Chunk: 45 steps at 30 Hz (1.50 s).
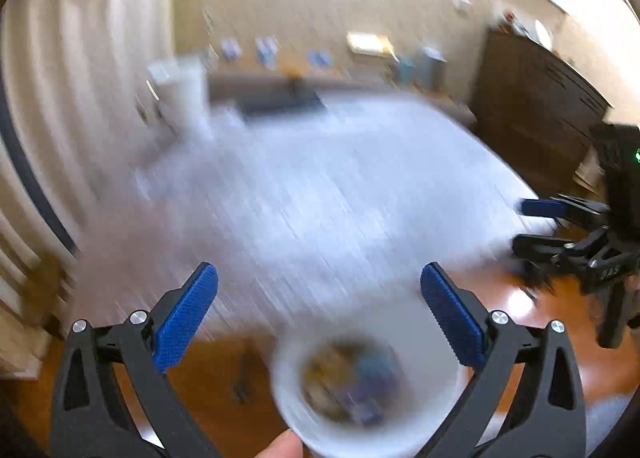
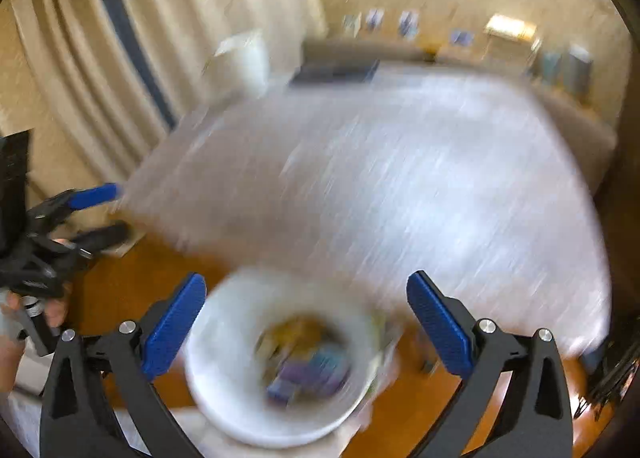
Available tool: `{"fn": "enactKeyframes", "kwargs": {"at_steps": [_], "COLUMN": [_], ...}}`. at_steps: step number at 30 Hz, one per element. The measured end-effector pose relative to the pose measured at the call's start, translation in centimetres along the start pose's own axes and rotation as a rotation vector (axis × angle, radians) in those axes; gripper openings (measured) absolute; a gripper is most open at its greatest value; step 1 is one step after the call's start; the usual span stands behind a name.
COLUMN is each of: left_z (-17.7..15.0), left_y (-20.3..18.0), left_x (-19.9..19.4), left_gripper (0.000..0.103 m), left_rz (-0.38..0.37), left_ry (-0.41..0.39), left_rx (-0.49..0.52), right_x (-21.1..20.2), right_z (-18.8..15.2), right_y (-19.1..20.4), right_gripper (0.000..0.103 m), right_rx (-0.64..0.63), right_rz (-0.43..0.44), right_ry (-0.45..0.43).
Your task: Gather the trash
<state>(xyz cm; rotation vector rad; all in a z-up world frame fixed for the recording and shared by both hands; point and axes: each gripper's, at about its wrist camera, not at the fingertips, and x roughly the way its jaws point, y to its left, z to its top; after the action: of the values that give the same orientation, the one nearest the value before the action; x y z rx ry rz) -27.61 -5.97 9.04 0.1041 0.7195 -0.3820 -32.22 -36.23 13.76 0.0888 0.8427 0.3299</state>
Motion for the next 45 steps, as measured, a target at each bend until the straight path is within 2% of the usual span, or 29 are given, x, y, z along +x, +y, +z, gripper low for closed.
{"fn": "enactKeyframes", "kwargs": {"at_steps": [2, 5, 8, 10, 14, 19, 28, 31, 45], "left_z": [3.0, 6.2, 8.6, 9.6, 10.3, 9.7, 9.6, 9.5, 9.4], "left_y": [2.3, 5.7, 8.8, 10.7, 13.6, 14.6, 15.9, 16.2, 16.1], "left_x": [2.0, 6.8, 11.8, 14.8, 18.7, 20.4, 22.3, 23.0, 22.9], "left_gripper": [0.102, 0.102, 0.102, 0.102, 0.102, 0.102, 0.102, 0.102, 0.102], "left_rz": [0.083, 0.136, 0.192, 0.232, 0.261, 0.254, 0.247, 0.258, 0.257], "left_ry": [-0.04, -0.012, 0.031, 0.066, 0.114, 0.145, 0.194, 0.232, 0.233], "left_rx": [-0.019, -0.063, -0.107, -0.132, -0.194, -0.224, -0.251, -0.25, -0.246], "right_x": [1.8, 6.7, 10.9, 13.1, 15.4, 17.1, 17.1, 17.2, 17.4], "right_z": [2.7, 7.0, 9.5, 10.4, 11.2, 11.1, 11.1, 11.0, 11.2], "right_y": [-2.9, -8.8, -13.5, -15.9, -19.7, -21.3, -21.6, -21.7, -21.9], "right_gripper": [0.099, 0.099, 0.099, 0.099, 0.099, 0.099, 0.099, 0.099, 0.099], "right_rx": [0.028, 0.103, 0.142, 0.179, 0.269, 0.251, 0.242, 0.249, 0.249], "right_rz": [-0.088, -0.185, -0.276, -0.321, -0.348, -0.385, -0.425, -0.435, -0.434], "right_ry": [-0.029, 0.003, 0.051, 0.078, 0.1, 0.118, 0.112, 0.113, 0.114]}}
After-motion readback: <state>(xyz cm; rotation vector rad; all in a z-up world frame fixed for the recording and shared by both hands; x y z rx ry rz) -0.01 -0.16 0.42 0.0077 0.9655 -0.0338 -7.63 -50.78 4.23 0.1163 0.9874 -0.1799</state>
